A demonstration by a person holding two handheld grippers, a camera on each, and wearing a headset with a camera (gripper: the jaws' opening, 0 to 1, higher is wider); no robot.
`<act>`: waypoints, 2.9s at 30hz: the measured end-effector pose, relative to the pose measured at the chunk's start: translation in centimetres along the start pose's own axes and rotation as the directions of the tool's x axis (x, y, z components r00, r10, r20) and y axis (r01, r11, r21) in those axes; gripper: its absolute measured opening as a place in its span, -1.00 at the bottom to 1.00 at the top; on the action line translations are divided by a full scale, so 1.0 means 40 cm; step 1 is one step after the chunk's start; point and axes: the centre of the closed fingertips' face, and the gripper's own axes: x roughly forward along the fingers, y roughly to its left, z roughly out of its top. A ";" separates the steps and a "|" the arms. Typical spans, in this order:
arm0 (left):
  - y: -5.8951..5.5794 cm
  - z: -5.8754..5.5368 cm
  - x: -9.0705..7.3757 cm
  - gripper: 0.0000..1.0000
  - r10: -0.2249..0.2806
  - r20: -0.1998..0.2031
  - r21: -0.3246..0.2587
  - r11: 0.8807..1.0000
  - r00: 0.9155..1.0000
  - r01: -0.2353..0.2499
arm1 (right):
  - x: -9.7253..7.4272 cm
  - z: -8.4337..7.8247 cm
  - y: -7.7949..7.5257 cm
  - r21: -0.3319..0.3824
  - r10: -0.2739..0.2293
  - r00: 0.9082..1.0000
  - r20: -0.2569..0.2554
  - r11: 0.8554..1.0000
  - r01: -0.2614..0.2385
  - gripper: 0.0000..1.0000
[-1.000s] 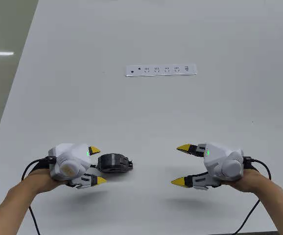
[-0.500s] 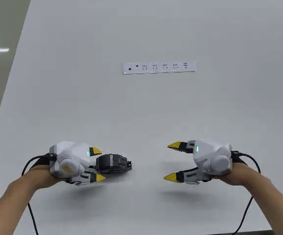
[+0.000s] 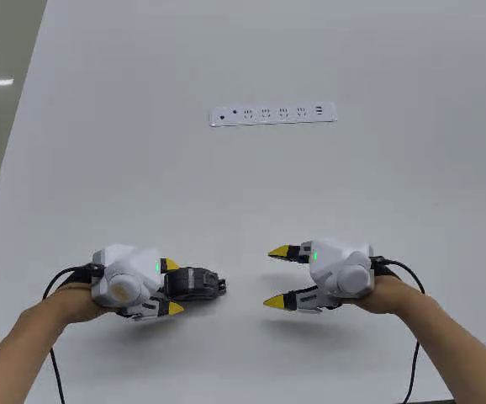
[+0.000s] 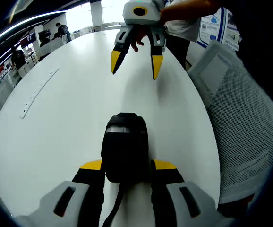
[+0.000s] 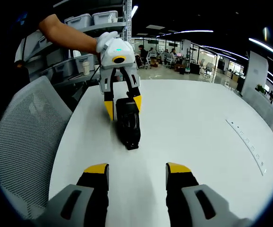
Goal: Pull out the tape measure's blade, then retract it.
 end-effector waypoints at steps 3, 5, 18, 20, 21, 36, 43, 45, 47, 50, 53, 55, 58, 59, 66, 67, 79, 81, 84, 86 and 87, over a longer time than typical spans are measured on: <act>0.004 0.001 0.004 -0.36 -0.002 -0.002 0.010 1.000 1.000 0.002 | 0.017 0.000 0.002 -0.003 0.012 1.000 -0.002 1.000 -0.012 -0.06; 0.006 0.001 0.008 -0.39 -0.005 -0.001 0.020 1.000 1.000 0.005 | 0.030 0.000 0.003 -0.002 0.021 1.000 -0.003 1.000 -0.021 -0.06; 0.003 -0.002 0.013 -0.40 -0.017 -0.003 0.009 1.000 1.000 0.017 | 0.125 0.008 0.005 0.017 0.062 0.998 -0.003 0.998 -0.062 -0.08; 0.003 -0.003 0.013 -0.41 -0.016 -0.002 0.005 1.000 1.000 0.016 | 0.135 0.011 0.008 0.014 0.071 0.997 -0.003 0.997 -0.071 -0.10; 0.003 -0.002 0.013 -0.41 -0.015 -0.001 0.004 1.000 1.000 0.015 | 0.140 0.011 0.009 0.011 0.075 0.997 -0.002 0.997 -0.075 -0.11; 0.003 -0.002 0.012 -0.43 -0.012 0.006 -0.025 1.000 1.000 0.012 | 0.191 0.015 0.023 -0.035 0.138 0.990 -0.016 0.990 -0.139 -0.35; 0.005 -0.001 0.012 -0.43 -0.009 0.016 -0.036 0.999 1.000 0.010 | 0.212 0.009 0.030 -0.060 0.160 0.987 -0.028 0.985 -0.161 -0.50; 0.005 0.000 0.012 -0.43 -0.011 0.021 -0.038 0.999 1.000 0.012 | 0.214 0.009 0.030 -0.062 0.162 0.986 -0.030 0.985 -0.164 -0.53; 0.006 -0.001 0.012 -0.43 -0.013 0.023 -0.038 0.999 1.000 0.014 | 0.217 0.006 0.029 -0.062 0.163 0.986 -0.033 0.984 -0.165 -0.56; 0.005 -0.001 0.013 -0.43 -0.015 0.026 -0.037 0.999 1.000 0.016 | 0.220 0.003 0.027 -0.066 0.163 0.986 -0.038 0.984 -0.165 -0.63; 0.005 0.000 0.013 -0.43 -0.015 0.026 -0.033 0.999 1.000 0.016 | 0.221 0.002 0.026 -0.066 0.162 0.986 -0.039 0.984 -0.164 -0.64; 0.006 0.000 0.014 -0.43 -0.015 0.026 -0.032 0.999 1.000 0.015 | 0.222 0.002 0.024 -0.068 0.160 0.986 -0.039 0.984 -0.163 -0.64; 0.006 0.000 0.014 -0.43 -0.013 0.026 -0.030 0.999 1.000 0.014 | 0.221 0.003 0.026 -0.073 0.165 0.986 -0.037 0.983 -0.167 -0.65; 0.006 0.000 0.014 -0.43 -0.013 0.026 -0.029 0.999 1.000 0.014 | 0.222 0.002 0.026 -0.075 0.167 0.985 -0.037 0.983 -0.169 -0.66; 0.006 0.001 0.014 -0.43 -0.011 0.042 -0.035 0.999 0.999 0.013 | 0.225 0.002 0.030 -0.099 0.176 0.984 -0.038 0.979 -0.179 -0.71; 0.006 0.000 0.014 -0.43 -0.011 0.043 -0.035 0.999 0.999 0.012 | 0.224 0.002 0.031 -0.098 0.176 0.984 -0.038 0.979 -0.179 -0.71; 0.008 0.003 0.014 -0.43 -0.002 0.058 -0.050 0.999 0.998 0.004 | 0.222 0.002 0.028 -0.108 0.165 0.985 -0.048 0.980 -0.169 -0.75; 0.007 0.004 0.014 -0.43 -0.002 0.058 -0.051 0.999 0.998 0.005 | 0.222 0.002 0.029 -0.107 0.164 0.985 -0.050 0.980 -0.169 -0.76; 0.007 0.004 0.014 -0.43 -0.002 0.060 -0.053 0.999 0.998 0.005 | 0.222 0.000 0.029 -0.102 0.164 0.985 -0.053 0.980 -0.169 -0.76; 0.007 0.004 0.014 -0.43 -0.003 0.060 -0.053 0.999 0.998 0.006 | 0.222 0.001 0.029 -0.102 0.166 0.985 -0.056 0.980 -0.171 -0.76; 0.007 0.004 0.014 -0.43 -0.003 0.060 -0.052 0.999 0.998 0.006 | 0.222 0.001 0.029 -0.103 0.166 0.984 -0.057 0.980 -0.171 -0.77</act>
